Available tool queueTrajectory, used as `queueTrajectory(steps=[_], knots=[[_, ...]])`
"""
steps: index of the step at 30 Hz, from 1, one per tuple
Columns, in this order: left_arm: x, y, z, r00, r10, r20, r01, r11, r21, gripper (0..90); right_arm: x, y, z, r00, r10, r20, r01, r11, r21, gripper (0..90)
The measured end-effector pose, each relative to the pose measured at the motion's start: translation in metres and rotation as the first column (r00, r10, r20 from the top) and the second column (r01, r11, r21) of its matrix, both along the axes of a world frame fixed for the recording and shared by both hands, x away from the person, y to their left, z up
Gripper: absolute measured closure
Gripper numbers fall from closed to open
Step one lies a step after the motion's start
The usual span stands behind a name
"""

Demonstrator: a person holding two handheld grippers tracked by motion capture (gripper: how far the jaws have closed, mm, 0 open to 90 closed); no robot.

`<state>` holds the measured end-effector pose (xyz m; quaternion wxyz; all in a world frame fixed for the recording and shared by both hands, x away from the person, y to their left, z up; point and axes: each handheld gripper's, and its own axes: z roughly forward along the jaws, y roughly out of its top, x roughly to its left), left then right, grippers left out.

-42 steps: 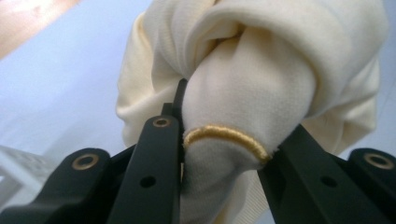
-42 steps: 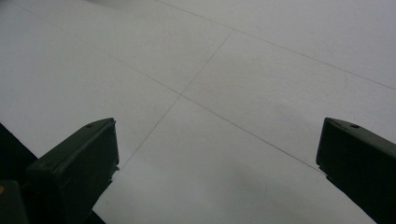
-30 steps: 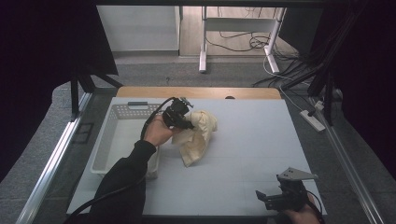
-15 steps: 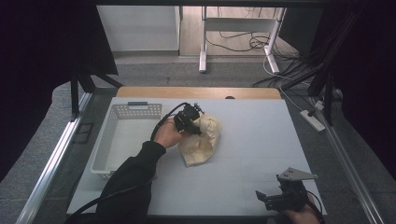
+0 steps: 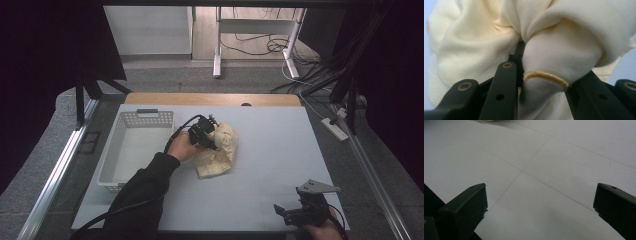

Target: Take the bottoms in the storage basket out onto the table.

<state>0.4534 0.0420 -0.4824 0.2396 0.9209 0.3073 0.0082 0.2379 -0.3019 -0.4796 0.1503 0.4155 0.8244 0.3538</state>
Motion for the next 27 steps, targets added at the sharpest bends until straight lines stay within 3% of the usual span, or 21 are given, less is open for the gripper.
queueTrajectory(steps=[4, 8, 27], knots=[[-0.0018, -0.0016, -0.0049, 0.9986, -0.049, 0.018, 0.048, 0.9982, 0.036, 69.4, -0.0001, 0.0000, 0.0000, 1.0000, 0.000, 0.000, 0.000, 1.0000, 0.000, 0.0], [-0.0027, -0.0027, -0.0054, 0.9974, -0.064, 0.032, 0.063, 0.9968, 0.050, 67.5, -0.0001, 0.0002, 0.0000, 1.0000, 0.000, -0.001, 0.000, 1.0000, -0.001, 0.0], [-0.0074, -0.0018, 0.0012, 0.9953, -0.065, 0.071, 0.063, 0.9974, 0.036, 46.2, -0.0002, 0.0003, 0.0000, 1.0000, 0.000, 0.000, 0.000, 1.0000, 0.000, 0.0]])
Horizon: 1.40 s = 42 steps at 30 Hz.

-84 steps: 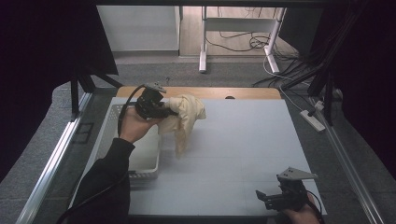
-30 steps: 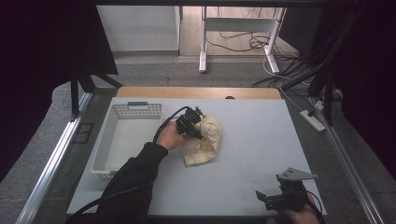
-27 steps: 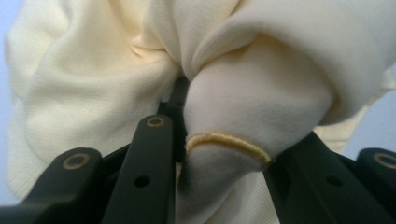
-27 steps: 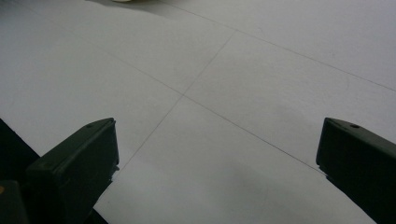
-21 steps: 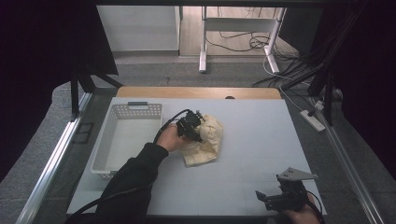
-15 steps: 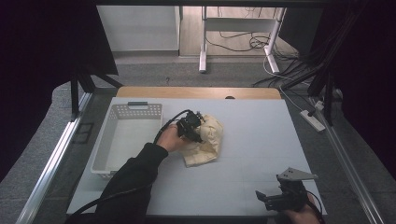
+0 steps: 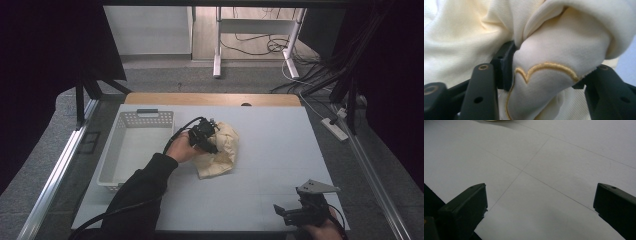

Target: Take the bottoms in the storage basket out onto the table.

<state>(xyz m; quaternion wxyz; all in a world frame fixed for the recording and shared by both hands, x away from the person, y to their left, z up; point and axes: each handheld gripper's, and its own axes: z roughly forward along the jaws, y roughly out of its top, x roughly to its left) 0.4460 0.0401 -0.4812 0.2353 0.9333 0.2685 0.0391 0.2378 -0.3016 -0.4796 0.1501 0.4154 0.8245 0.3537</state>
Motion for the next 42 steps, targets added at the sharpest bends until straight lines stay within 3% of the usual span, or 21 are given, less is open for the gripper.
queueTrajectory(steps=[6, 16, 29, 42], knots=[[-0.002, -0.001, 0.002, 1.0000, 0.005, 0.008, -0.005, 1.0000, 0.002, 38.5, 0.000, 0.000, 0.000, 1.0000, -0.001, -0.001, 0.001, 1.0000, 0.000, 0.0], [-0.004, 0.002, 0.005, 0.9996, 0.023, -0.016, -0.023, 0.9994, -0.027, 26.9, 0.000, 0.000, 0.000, 1.0000, 0.000, -0.001, 0.000, 1.0000, -0.001, 0.0], [-0.009, 0.008, 0.011, 0.9996, 0.021, -0.021, -0.022, 0.9979, -0.061, 18.4, 0.000, 0.000, 0.000, 1.0000, -0.001, -0.001, 0.001, 1.0000, -0.002, 0.0], [-0.013, 0.019, 0.018, 0.9992, 0.032, -0.023, -0.035, 0.9896, -0.139, 8.1, 0.000, 0.000, 0.000, 1.0000, -0.003, -0.002, 0.003, 1.0000, -0.003, 0.0]])
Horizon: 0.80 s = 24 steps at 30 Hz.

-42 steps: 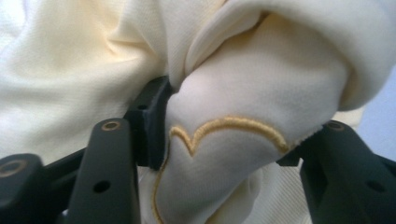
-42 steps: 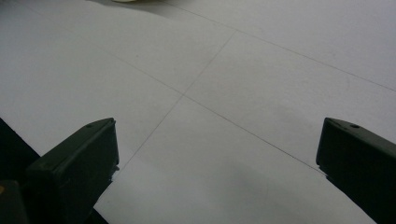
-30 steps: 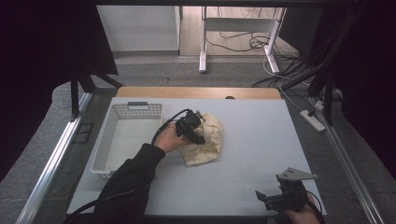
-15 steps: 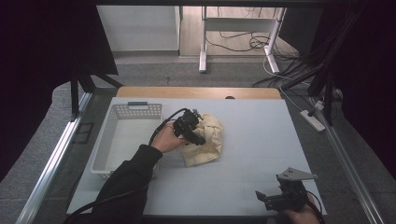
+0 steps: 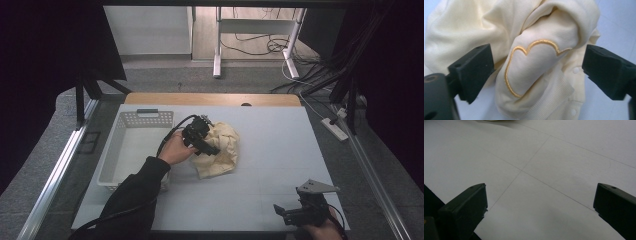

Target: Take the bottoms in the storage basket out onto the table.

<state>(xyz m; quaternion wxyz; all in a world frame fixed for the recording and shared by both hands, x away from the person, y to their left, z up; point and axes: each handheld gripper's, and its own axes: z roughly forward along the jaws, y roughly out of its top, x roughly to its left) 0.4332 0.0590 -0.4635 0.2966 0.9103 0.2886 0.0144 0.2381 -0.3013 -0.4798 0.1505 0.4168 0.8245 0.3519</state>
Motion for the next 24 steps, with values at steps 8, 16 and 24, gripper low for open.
queueTrajectory(steps=[8, 16, 24], knots=[[-0.004, 0.002, 0.005, 0.9994, -0.005, 0.035, 0.005, 0.9999, -0.015, 1.0, 0.000, -0.001, 0.000, 1.0000, 0.001, 0.001, -0.001, 1.0000, 0.001, 0.0], [-0.007, 0.011, 0.008, 0.9990, -0.002, 0.045, 0.006, 0.9969, -0.079, 0.0, 0.000, 0.000, 0.000, 1.0000, 0.001, -0.001, -0.001, 1.0000, 0.000, 0.0], [-0.009, 0.022, 0.014, 0.9997, -0.015, 0.022, 0.018, 0.9849, -0.172, 0.0, 0.000, 0.000, 0.000, 1.0000, 0.001, -0.001, -0.001, 1.0000, 0.000, 0.0]])
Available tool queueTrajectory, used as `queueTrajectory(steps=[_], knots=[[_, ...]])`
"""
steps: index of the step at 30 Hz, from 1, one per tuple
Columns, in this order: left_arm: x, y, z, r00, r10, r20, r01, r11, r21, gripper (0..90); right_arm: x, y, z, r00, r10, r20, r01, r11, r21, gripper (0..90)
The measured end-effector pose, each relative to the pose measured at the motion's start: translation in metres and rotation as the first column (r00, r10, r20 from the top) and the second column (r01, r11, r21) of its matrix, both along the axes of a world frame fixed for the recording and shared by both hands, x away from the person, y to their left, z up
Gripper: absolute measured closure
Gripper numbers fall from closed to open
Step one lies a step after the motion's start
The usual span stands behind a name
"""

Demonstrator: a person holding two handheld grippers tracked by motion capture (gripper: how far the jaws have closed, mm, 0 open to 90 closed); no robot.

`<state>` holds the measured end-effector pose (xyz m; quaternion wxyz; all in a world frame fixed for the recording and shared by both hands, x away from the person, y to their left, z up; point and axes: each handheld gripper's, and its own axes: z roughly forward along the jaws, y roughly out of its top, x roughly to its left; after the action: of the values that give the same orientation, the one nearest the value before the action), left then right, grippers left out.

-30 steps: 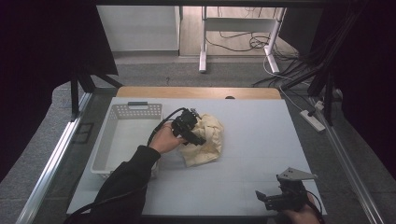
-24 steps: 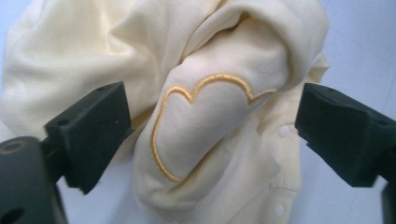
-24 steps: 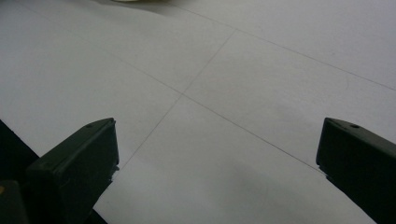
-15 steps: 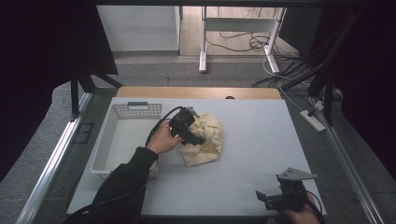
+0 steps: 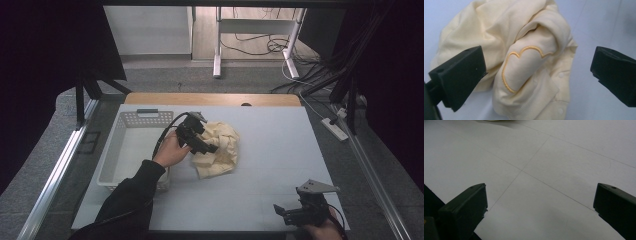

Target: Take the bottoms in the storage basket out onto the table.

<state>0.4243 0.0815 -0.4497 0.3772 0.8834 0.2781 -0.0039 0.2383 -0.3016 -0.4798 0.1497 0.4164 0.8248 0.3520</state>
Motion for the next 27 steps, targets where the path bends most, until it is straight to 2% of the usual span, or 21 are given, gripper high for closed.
queueTrajectory(steps=[3, 5, 16, 20, 22, 27], knots=[[-0.001, 0.007, 0.000, 0.9999, -0.001, -0.015, 0.000, 0.9981, -0.062, 0.0, 0.000, 0.000, 0.000, 1.0000, 0.000, 0.000, 0.000, 1.0000, 0.000, 0.0], [-0.002, 0.011, 0.000, 0.9999, 0.003, -0.015, -0.004, 0.9973, -0.074, 0.0, 0.000, 0.000, 0.000, 1.0000, -0.001, 0.000, 0.001, 1.0000, -0.001, 0.0], [-0.016, 0.023, 0.007, 0.9986, 0.014, 0.051, -0.010, 0.9972, -0.074, 0.0, 0.000, 0.000, 0.000, 1.0000, -0.004, -0.001, 0.004, 1.0000, -0.001, 0.0], [-0.022, 0.026, 0.008, 0.9975, 0.016, 0.069, -0.010, 0.9961, -0.088, 0.0, 0.000, 0.000, 0.000, 1.0000, -0.004, 0.000, 0.004, 1.0000, -0.001, 0.0], [-0.025, 0.027, 0.008, 0.9956, 0.014, 0.093, -0.005, 0.9960, -0.089, 0.0, 0.000, 0.000, 0.000, 1.0000, -0.004, 0.000, 0.004, 1.0000, -0.002, 0.0], [-0.030, 0.032, 0.005, 0.9924, 0.035, 0.118, -0.027, 0.9972, -0.070, 0.0, 0.000, 0.000, 0.000, 1.0000, -0.006, -0.001, 0.006, 1.0000, 0.000, 0.0]])
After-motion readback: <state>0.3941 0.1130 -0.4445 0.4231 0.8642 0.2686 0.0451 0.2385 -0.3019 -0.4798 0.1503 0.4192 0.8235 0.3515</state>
